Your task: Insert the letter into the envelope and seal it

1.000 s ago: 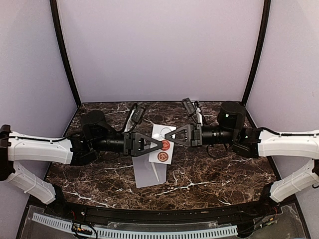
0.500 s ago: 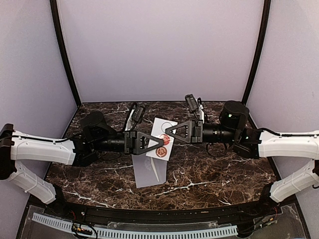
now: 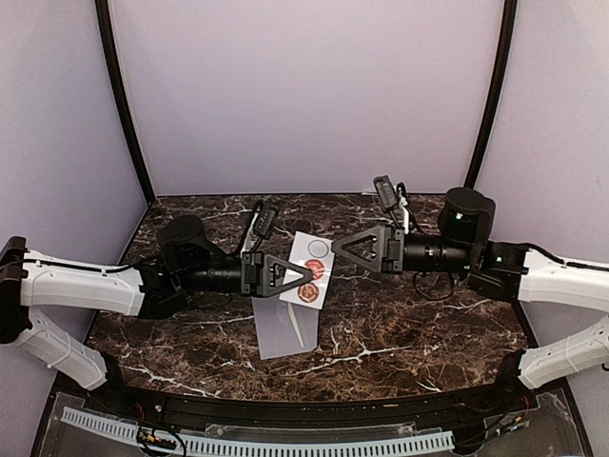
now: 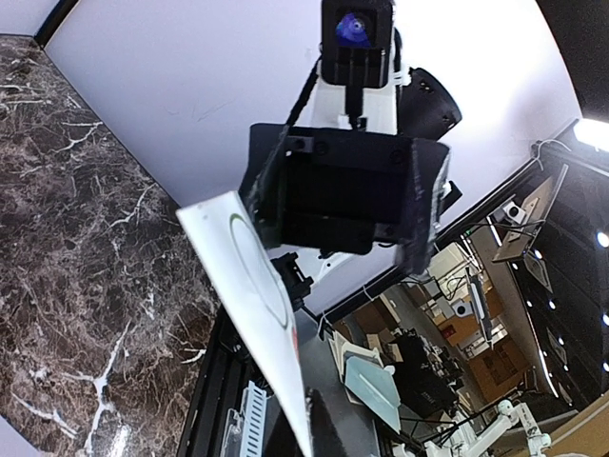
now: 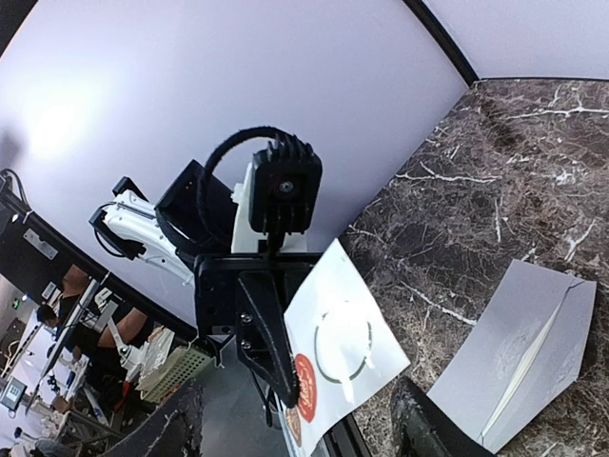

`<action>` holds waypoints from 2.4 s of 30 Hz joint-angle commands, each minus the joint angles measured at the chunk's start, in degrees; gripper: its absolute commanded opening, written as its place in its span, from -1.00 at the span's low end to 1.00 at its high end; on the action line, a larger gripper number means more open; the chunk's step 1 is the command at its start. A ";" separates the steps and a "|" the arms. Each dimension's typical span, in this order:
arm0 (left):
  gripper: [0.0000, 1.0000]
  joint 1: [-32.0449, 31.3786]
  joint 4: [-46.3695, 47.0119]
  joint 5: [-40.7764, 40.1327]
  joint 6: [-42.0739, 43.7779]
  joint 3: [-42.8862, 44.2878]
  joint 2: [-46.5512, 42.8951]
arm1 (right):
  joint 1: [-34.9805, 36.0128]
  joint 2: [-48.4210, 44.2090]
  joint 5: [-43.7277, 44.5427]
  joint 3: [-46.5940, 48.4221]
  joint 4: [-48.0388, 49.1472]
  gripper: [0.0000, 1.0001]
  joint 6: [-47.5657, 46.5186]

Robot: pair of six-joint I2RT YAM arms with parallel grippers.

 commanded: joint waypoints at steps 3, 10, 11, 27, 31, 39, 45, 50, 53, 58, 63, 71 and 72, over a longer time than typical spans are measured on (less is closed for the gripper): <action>-1.00 -0.20 -4.72 1.45 1.67 0.63 -1.06 | -0.85 -5.48 3.47 3.38 -11.23 0.36 -5.70; -1.00 -0.15 -6.96 5.78 3.02 1.53 -0.77 | 0.89 -1.69 -7.23 7.44 -13.48 0.06 -8.13; -1.00 -0.13 -7.19 6.09 3.18 1.70 -0.64 | 1.21 -0.84 -8.06 7.77 -13.30 0.02 -8.21; -1.00 -0.14 -6.09 10.37 4.75 2.04 -1.63 | 3.05 6.26 -12.95 6.66 -7.88 -0.22 -5.98; -1.00 -0.14 -4.81 10.93 4.74 1.86 -1.98 | 3.11 6.83 -12.53 6.07 -7.60 -0.20 -5.88; -1.00 -0.20 -3.98 11.21 5.11 1.15 -3.13 | 3.10 7.66 -11.86 5.23 -7.76 -0.05 -5.97; -1.00 -0.17 -3.82 11.09 5.19 1.00 -3.10 | 3.05 7.81 -13.33 5.09 -6.42 -0.03 -5.11; -1.00 -0.18 -4.46 10.00 5.12 1.12 -2.49 | 3.19 7.39 -14.07 5.90 -6.11 -0.11 -5.06; -1.00 -0.15 -5.74 8.16 5.21 1.31 -2.41 | 3.28 7.41 -14.52 6.27 -6.42 -0.20 -5.22; -1.00 -0.18 -7.15 5.16 5.21 1.45 -2.35 | 3.58 7.80 -14.75 6.57 -6.78 -0.31 -5.35; -1.00 -0.17 -7.68 3.92 4.58 1.36 -1.88 | 3.75 7.93 -14.78 6.76 -6.73 -0.54 -5.50; -1.00 -0.17 -7.05 4.16 4.44 0.99 -2.05 | 3.81 7.06 -12.22 6.73 -7.62 -0.43 -5.90; -1.00 -0.13 -6.84 4.36 4.46 0.86 -2.12 | 3.81 6.52 -10.98 6.87 -8.17 -0.26 -6.01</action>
